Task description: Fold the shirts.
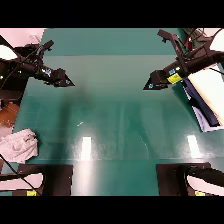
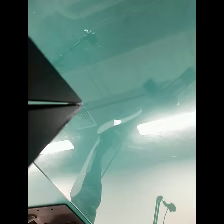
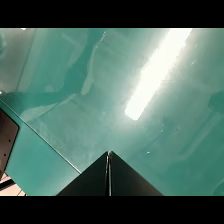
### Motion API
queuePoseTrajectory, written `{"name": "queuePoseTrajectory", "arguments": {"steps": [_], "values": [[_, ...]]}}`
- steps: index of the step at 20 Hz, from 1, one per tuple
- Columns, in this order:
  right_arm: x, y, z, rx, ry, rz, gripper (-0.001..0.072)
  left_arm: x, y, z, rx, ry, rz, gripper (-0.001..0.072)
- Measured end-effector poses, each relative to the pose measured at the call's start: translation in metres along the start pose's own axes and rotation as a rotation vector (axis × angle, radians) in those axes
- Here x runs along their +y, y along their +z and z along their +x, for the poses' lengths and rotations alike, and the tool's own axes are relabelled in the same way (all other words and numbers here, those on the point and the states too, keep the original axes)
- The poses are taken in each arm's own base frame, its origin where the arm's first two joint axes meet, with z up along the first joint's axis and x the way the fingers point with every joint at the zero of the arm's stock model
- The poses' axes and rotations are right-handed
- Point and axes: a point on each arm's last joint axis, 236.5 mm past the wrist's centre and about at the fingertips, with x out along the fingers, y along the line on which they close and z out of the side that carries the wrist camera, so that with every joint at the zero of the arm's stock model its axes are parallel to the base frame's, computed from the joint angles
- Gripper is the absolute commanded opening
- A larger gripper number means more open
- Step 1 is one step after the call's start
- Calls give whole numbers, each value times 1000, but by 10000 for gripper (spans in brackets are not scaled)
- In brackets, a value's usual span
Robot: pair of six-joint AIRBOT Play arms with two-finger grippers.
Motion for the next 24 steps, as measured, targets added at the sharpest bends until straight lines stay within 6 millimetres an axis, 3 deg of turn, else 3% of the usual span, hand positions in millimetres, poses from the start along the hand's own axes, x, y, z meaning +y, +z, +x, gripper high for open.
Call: {"name": "queuePoseTrajectory", "arguments": {"steps": [12,17,20,24], "values": [[1,0,0,0,1,-2,15,0,0,0,-1,-1,0,22],[1,-4,0,18,1,-3,16,-12,10,-2,-41,-48,-10,18],[1,-5,0,21,1,-14,15,-22,3,-18,-28,-25,20,19],[1,-5,0,21,1,-37,15,-22,-29,-73,-34,192,95,22]]}}
